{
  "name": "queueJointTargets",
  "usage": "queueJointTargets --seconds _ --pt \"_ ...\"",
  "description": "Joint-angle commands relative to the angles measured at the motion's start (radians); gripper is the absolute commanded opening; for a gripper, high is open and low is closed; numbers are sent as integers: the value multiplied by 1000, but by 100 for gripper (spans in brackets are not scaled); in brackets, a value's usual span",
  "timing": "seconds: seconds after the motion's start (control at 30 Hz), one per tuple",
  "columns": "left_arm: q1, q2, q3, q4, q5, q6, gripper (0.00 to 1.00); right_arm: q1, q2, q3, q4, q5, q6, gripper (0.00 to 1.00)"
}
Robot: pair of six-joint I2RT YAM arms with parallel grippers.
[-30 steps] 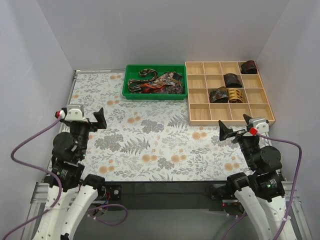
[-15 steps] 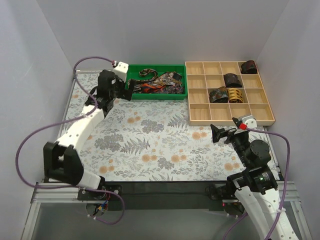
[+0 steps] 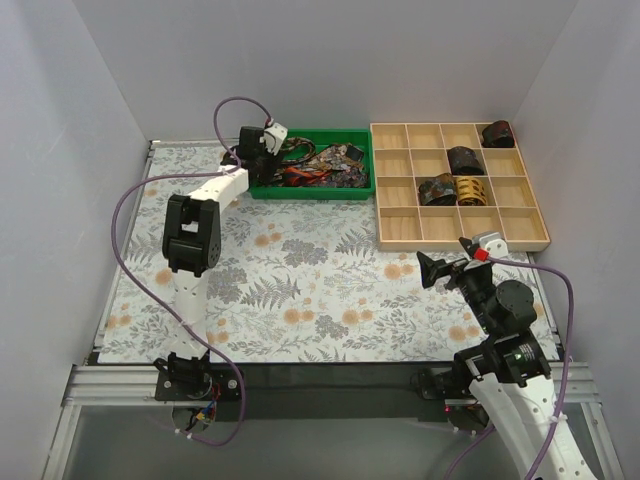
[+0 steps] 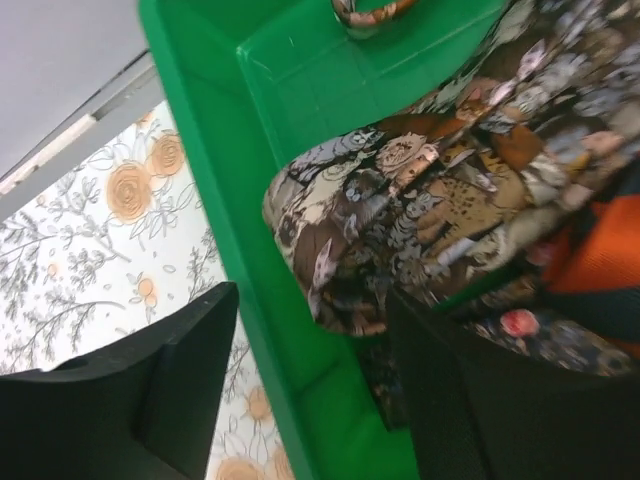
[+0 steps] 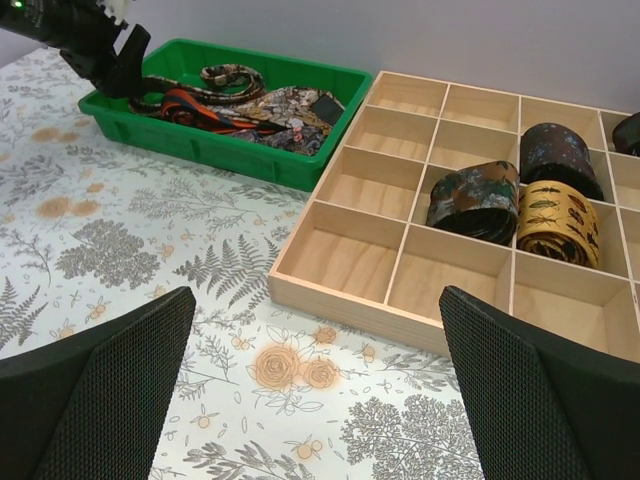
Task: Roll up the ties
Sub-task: Grab a tie with the left arm
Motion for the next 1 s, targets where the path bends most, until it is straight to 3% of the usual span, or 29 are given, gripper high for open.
queueJointTargets --seconds 0.0,0.23,0.67,0.77,0.9,0.93,0.97 --pt "5 28 111 -1 -30 70 55 5 28 -1 54 -13 4 98" --pt "4 147 165 25 2 102 50 6 55 2 46 -2 2 98" --pt "-36 175 114 160 -56 171 43 5 75 5 41 -8 1 98" --pt "-36 206 133 155 -97 176 36 6 71 4 40 -10 1 98" --pt "-36 197 142 160 -111 173 13 6 72 5 38 -11 1 98" --pt "-36 192 140 164 -119 173 2 6 72 5 40 -13 1 98" --pt "-36 178 146 166 -148 173 0 5 71 5 38 -13 1 98"
